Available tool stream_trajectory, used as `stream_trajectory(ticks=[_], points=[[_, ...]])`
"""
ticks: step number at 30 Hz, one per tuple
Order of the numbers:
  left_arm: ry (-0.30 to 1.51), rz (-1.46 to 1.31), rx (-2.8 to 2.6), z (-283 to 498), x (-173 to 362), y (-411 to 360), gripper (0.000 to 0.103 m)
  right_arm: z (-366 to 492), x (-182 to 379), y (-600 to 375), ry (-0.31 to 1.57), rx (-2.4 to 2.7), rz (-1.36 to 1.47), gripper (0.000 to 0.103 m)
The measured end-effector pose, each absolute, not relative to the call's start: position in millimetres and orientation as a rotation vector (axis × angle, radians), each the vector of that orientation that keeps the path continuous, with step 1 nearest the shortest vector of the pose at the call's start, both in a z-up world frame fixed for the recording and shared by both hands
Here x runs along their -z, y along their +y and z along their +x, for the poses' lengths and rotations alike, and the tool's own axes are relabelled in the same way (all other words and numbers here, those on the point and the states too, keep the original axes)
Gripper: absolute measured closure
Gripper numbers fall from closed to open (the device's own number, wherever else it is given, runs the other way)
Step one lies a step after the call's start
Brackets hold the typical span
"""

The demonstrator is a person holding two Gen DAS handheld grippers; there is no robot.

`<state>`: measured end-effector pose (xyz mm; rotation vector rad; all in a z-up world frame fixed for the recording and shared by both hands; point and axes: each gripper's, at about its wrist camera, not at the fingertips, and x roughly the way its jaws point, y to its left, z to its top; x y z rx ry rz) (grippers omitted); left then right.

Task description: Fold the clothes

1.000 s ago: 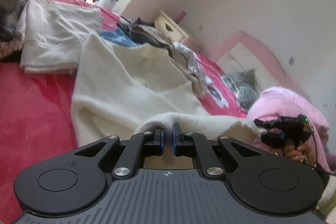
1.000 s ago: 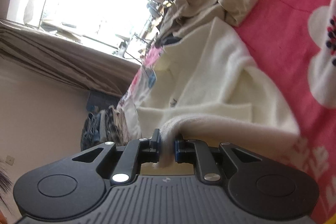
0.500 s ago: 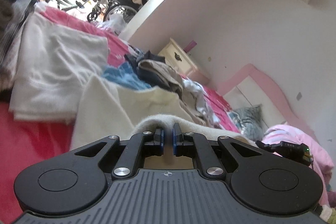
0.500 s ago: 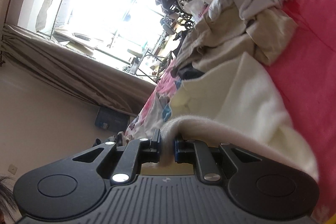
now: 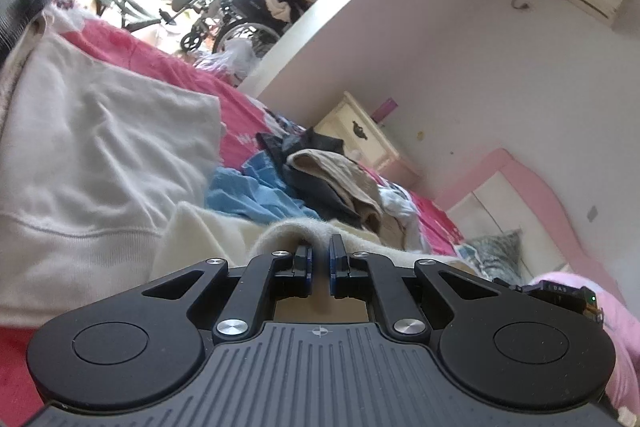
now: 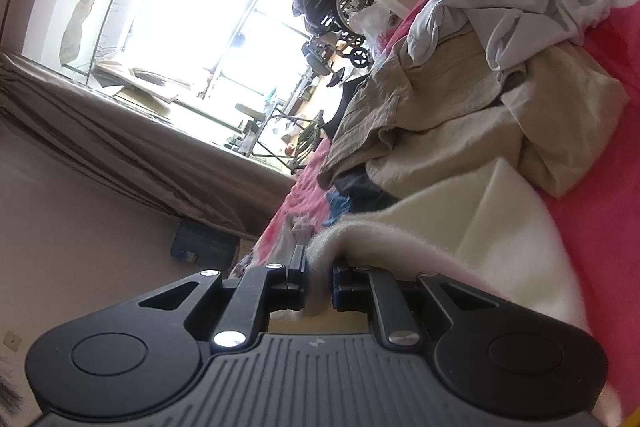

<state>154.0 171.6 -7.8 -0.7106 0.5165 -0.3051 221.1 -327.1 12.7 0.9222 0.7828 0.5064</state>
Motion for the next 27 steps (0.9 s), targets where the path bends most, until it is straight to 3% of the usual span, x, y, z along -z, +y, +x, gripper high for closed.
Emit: stream_trajectory(ticks=[8,16,18,22,27], points=[[0.616,-0.772,0.223,193,54,187,0.097,275,35,-311,0.851,-0.460,0.932,0.090],[0.600,-0.911,0.207,205,69,207,0.096,316,89,-304,0.887,-0.440,1.053,0.086],[0.601,-0.964,0.219,206,70,212,0.096,317,97,-310,0.868,-0.442,1.124,0.080],[0.591,-0.988,0.236,204,67,215,0.095,308,98,-326,0.727,-0.475,1.227,0.056],[0.589,-1.080,0.257,208,72,220,0.091,297,80,-341,0.668,-0.479,1.171,0.056]])
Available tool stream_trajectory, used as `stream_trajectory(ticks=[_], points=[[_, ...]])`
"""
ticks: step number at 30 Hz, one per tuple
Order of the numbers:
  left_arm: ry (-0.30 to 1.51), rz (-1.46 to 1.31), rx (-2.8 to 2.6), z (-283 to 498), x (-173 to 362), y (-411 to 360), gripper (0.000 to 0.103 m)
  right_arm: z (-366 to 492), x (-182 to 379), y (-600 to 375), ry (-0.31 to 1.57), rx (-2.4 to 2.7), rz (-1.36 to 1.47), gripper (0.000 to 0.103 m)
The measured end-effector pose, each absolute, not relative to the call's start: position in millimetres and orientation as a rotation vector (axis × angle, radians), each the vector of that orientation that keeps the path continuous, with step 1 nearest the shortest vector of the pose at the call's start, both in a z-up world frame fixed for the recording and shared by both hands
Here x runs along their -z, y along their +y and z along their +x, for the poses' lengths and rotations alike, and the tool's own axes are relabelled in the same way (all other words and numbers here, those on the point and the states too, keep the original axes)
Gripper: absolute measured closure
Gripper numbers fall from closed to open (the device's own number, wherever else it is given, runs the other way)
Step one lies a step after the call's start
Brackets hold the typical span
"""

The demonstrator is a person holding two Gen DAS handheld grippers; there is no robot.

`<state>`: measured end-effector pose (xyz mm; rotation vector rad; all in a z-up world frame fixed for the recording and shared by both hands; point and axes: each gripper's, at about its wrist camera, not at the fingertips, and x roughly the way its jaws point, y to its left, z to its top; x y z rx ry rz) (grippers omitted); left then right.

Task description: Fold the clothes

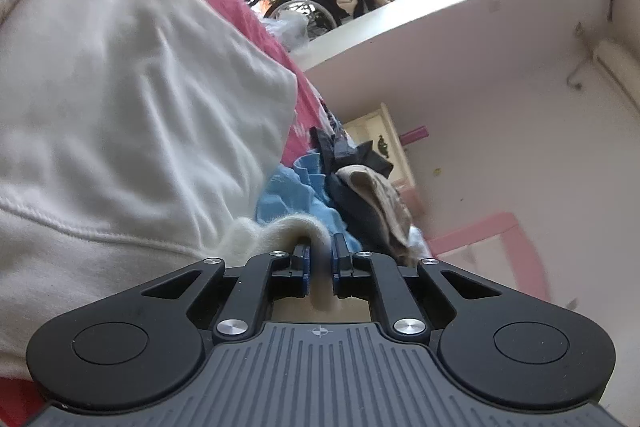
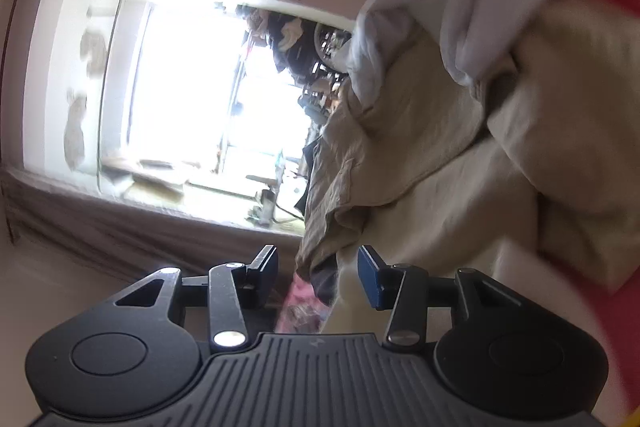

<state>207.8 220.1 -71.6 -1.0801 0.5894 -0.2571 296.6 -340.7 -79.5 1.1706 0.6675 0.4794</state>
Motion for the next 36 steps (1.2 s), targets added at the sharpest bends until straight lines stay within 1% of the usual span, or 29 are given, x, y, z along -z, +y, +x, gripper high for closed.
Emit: stream_trajectory(ticks=[3,5,7,9,10,11,12,13,14,16,19,21,23,24,25,26,28,31,34,36], points=[[0.599,-1.210,0.258,211,82,227,0.089,283,43,-311,0.763,-0.660,0.838,0.061],[0.599,-1.313,0.257,212,89,233,0.088,270,21,-272,0.832,-0.745,0.490,0.063],[0.592,-1.398,0.263,212,94,236,0.084,261,16,-232,0.895,-0.817,0.228,0.066],[0.576,-1.485,0.285,212,99,239,0.074,264,25,-205,0.923,-0.785,0.111,0.067],[0.568,-1.528,0.306,213,103,241,0.072,271,31,-200,0.927,-0.737,0.088,0.069],[0.557,-1.568,0.319,213,106,242,0.070,281,38,-202,0.916,-0.652,0.118,0.068],[0.538,-1.599,0.314,212,107,244,0.070,292,45,-205,0.903,-0.566,0.151,0.070],[0.516,-1.615,0.299,212,107,247,0.070,298,48,-218,0.884,-0.532,0.274,0.077],[0.497,-1.621,0.294,211,106,250,0.070,304,52,-232,0.863,-0.498,0.402,0.077],[0.483,-1.621,0.314,211,101,253,0.070,299,44,-254,0.757,-0.451,0.570,0.073],[0.507,-1.507,0.336,209,86,244,0.069,281,19,-262,0.708,-0.451,0.480,0.071],[0.540,-1.399,0.364,206,73,234,0.069,263,4,-260,0.719,-0.426,0.374,0.069],[0.568,-1.265,0.381,195,59,222,0.069,238,-8,-263,0.726,-0.401,0.330,0.067],[0.579,-1.201,0.390,188,53,217,0.069,225,-14,-265,0.730,-0.389,0.309,0.065],[0.586,-1.156,0.398,179,48,214,0.069,212,-18,-273,0.730,-0.352,0.321,0.057],[0.592,-1.110,0.406,171,43,210,0.069,198,-21,-282,0.729,-0.314,0.336,0.047],[0.604,-1.018,0.421,153,33,204,0.067,169,-23,-305,0.732,-0.233,0.402,0.044],[0.638,-0.891,0.405,122,24,200,0.066,122,-1,-347,0.761,-0.135,0.651,0.040],[0.679,-0.794,0.367,78,22,203,0.066,69,34,-377,0.796,-0.075,0.911,0.037],[0.701,-0.784,0.339,51,25,207,0.064,40,60,-383,0.832,-0.044,1.039,0.036]])
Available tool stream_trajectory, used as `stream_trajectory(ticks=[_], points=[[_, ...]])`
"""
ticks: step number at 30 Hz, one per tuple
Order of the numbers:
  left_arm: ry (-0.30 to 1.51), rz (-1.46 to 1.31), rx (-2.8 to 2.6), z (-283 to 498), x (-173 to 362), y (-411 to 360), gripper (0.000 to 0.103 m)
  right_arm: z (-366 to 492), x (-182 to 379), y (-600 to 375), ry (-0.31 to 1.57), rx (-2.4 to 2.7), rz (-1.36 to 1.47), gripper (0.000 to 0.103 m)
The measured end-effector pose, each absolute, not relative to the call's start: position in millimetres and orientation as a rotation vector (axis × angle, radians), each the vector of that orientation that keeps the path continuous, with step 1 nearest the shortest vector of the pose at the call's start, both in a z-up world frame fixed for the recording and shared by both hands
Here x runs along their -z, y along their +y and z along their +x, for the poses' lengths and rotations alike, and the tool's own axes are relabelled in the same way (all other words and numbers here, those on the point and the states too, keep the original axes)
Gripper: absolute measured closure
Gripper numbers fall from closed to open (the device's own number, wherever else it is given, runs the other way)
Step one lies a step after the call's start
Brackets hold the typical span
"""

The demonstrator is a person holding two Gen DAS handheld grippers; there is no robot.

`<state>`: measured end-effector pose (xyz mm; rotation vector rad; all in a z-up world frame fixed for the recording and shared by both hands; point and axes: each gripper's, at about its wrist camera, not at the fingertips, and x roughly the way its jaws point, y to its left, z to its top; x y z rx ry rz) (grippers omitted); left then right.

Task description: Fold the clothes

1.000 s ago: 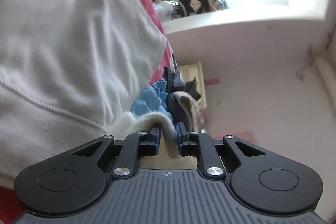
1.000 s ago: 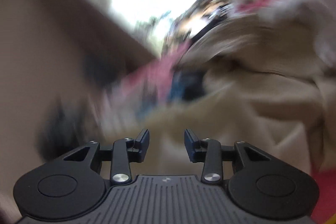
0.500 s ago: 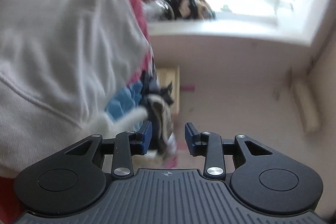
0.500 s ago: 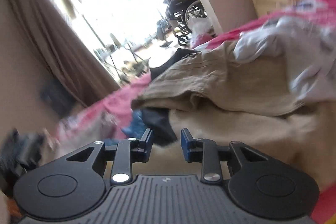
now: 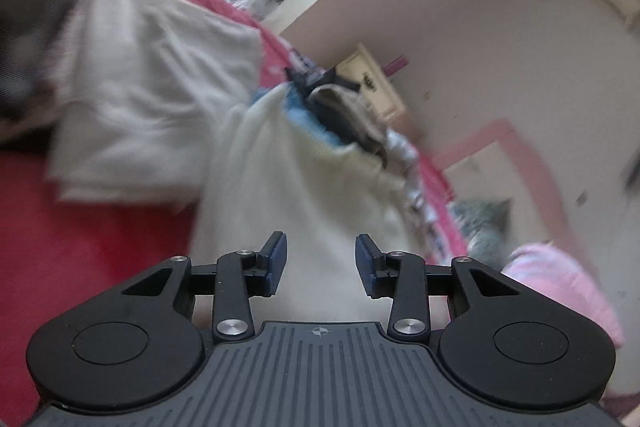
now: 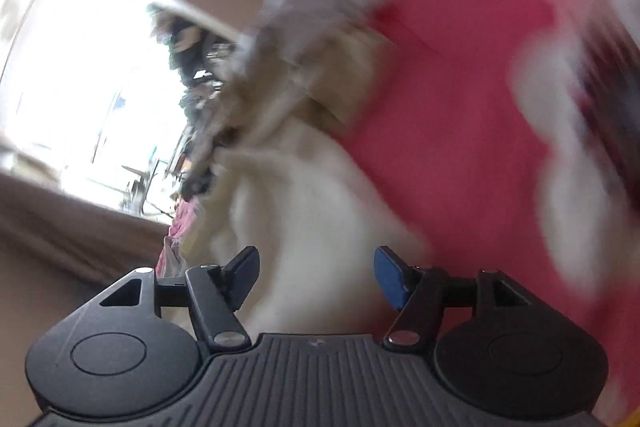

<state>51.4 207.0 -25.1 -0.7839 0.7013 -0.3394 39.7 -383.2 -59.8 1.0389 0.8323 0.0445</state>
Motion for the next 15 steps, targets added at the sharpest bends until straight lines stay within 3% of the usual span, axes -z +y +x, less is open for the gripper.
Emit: stream_trajectory(ticks=[8,15], points=[[0.792,-0.976,0.321,0,72,211,0.059,21,136,-367,0.839,-0.119,1.436,0.030],[0.661,-1.106,0.233,7,94,229,0.058,55,143,-334,0.824,-0.110,1.468,0.028]])
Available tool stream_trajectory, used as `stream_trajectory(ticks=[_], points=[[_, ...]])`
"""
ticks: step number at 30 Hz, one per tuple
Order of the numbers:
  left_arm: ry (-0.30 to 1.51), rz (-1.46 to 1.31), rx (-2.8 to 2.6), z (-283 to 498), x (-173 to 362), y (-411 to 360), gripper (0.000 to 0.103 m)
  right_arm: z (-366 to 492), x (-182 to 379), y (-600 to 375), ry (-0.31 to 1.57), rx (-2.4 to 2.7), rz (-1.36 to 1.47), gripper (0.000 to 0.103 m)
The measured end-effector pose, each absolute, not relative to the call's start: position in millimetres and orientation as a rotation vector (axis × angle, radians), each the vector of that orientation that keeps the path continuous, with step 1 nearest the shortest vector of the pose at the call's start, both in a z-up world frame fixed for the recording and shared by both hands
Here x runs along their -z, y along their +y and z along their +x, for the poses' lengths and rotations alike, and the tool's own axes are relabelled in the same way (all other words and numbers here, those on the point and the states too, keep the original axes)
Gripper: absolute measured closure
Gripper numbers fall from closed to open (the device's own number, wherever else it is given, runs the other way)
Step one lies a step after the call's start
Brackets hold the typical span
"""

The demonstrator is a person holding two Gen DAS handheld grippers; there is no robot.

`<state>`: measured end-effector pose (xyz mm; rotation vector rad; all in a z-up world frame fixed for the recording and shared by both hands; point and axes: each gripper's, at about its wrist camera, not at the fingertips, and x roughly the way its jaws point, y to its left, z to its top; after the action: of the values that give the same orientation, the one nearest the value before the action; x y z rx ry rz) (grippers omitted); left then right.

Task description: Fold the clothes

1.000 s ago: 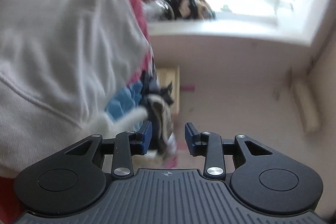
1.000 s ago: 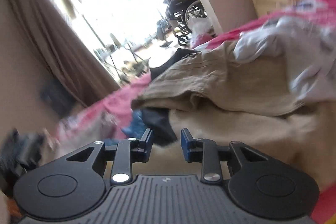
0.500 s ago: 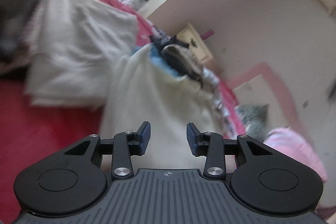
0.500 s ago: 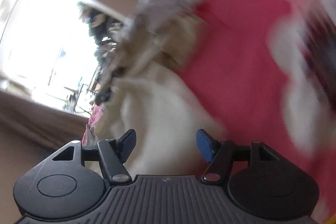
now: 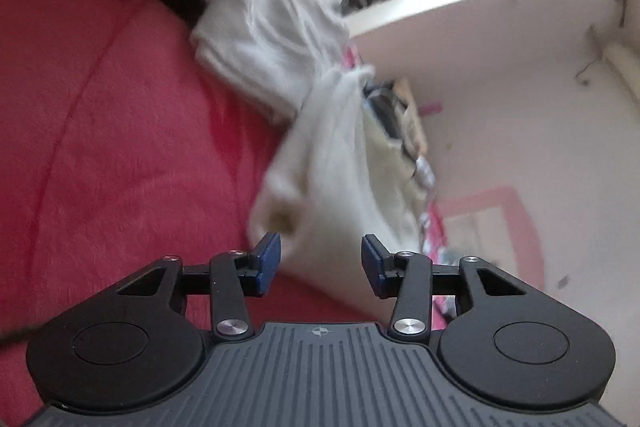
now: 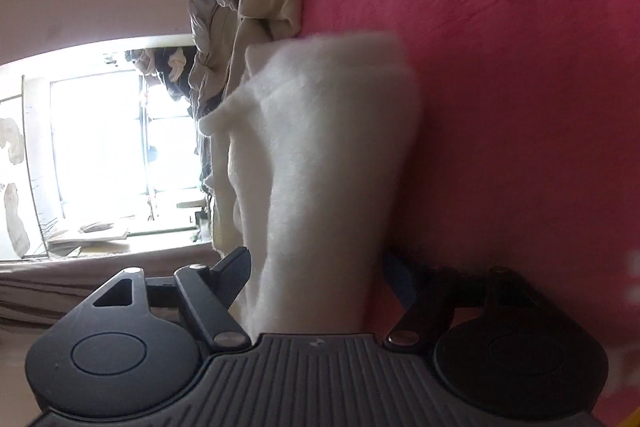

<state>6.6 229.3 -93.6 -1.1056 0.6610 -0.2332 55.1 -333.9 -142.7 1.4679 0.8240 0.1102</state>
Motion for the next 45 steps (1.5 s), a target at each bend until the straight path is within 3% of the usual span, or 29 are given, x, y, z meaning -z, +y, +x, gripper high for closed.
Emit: stream_trajectory(ticks=[7,16,23,25,28,32,45], points=[[0.720,-1.036,0.346,52,106,228,0.053,68,155,-329,0.720,-0.035,1.558,0.027],[0.726,-1.012,0.428,65,116,207,0.052,71,157,-311,0.729,-0.002,1.565,0.044],[0.728,-1.030,0.401,84,127,195,0.049,98,167,-302,0.728,-0.015,1.605,0.045],[0.725,-1.011,0.371,83,125,189,0.051,101,165,-299,0.741,0.008,1.578,0.050],[0.737,-1.003,0.333,81,122,186,0.071,103,160,-296,0.752,0.035,1.547,0.065],[0.750,-1.017,0.342,78,118,187,0.082,98,150,-293,0.727,0.028,1.527,0.069],[0.898,-0.990,0.496,-1,91,202,0.084,16,123,-295,0.784,0.008,1.506,0.070]])
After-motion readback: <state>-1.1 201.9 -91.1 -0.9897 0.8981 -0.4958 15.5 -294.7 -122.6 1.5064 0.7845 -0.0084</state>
